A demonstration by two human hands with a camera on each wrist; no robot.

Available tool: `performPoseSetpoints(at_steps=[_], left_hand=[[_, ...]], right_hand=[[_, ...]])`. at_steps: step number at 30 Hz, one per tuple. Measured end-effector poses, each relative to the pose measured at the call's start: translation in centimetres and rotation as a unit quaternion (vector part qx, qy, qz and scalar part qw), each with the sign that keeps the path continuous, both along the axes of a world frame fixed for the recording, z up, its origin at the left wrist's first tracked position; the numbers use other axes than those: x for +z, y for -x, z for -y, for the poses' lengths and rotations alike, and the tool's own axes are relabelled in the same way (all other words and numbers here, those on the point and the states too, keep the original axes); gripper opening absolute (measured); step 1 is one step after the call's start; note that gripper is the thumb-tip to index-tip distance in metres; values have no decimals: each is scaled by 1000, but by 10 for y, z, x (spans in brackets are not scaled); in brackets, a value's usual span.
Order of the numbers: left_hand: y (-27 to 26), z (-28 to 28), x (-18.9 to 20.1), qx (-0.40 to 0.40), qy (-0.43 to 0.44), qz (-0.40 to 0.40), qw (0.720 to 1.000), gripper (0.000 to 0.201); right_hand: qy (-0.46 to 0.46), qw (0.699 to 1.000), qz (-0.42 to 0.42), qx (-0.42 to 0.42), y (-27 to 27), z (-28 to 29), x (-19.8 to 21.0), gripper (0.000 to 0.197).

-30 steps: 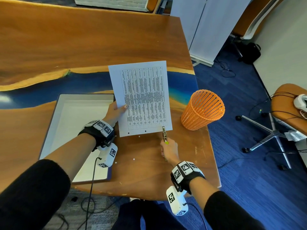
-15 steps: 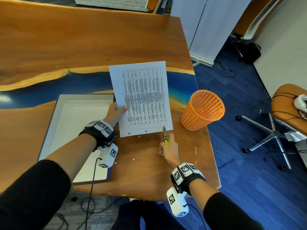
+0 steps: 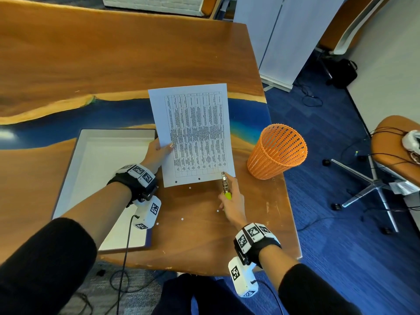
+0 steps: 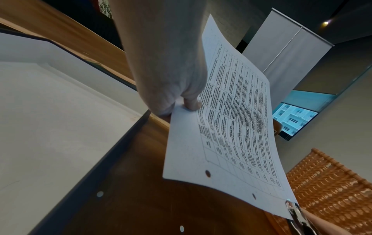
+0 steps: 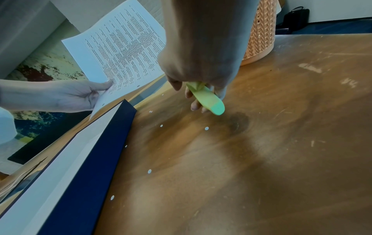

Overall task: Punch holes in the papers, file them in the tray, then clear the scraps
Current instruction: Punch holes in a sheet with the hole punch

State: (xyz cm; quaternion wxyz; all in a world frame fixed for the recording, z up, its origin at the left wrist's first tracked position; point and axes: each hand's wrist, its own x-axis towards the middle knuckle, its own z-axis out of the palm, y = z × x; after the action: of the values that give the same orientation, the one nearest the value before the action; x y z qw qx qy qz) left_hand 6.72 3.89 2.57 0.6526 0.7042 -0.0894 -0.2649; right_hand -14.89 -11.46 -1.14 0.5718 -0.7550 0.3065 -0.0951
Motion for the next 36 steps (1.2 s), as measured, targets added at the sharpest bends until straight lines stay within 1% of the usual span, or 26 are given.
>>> performPoseSetpoints(at_steps=[6, 11, 13, 15, 17, 18, 20, 21, 22, 24, 27, 31, 34, 35, 36], left_hand=[[0, -1, 2, 6, -9, 4, 1000, 37], [2, -1, 5, 9, -9, 4, 1000, 27], [2, -1, 6, 9, -10, 8, 1000, 28], [2, -2, 8, 19, -14, 9, 1000, 33], [2, -2, 10, 27, -18, 7, 999, 36], [2, -3, 10, 27, -18, 7, 999, 36], [3, -4, 11, 28, -20, 5, 999, 36], [3, -5, 11, 27, -21, 3, 999, 37], [4, -6, 11, 25, -20, -1, 1000, 37], [5, -7, 12, 22, -19, -2, 1000, 37], [7, -6, 13, 18, -21, -3, 1000, 38], [7, -8, 12, 23, -27, -4, 999, 37], [6, -8, 11, 29, -29, -5, 999, 36], [5, -8, 11, 27, -27, -5, 999, 36], [5, -9, 11, 25, -25, -5, 999, 35]], right_hand=[[0, 1000, 2, 2, 2, 1, -5, 71], [7, 1000, 4, 10, 4, 1, -4, 73], [11, 1000, -3, 10, 6, 3, -5, 73], [16, 1000, -8, 6, 11, 8, -6, 68], [22, 999, -36, -4, 21, 15, -10, 55], [26, 998, -63, -12, 25, 19, -12, 47], [58, 985, -160, -33, 34, 29, -18, 33], [90, 971, -219, -39, 39, 34, -20, 28], [128, 953, -270, -43, 43, 39, -23, 25], [188, 923, -332, -54, 53, 50, -26, 26], [233, 895, -374, -70, 65, 61, -35, 36], [266, 870, -412, -61, 72, 64, -42, 44], [257, 858, -442, -57, 63, 66, -35, 49], [265, 859, -434, -60, 57, 66, -29, 48], [280, 871, -398, -59, 49, 65, -22, 43]])
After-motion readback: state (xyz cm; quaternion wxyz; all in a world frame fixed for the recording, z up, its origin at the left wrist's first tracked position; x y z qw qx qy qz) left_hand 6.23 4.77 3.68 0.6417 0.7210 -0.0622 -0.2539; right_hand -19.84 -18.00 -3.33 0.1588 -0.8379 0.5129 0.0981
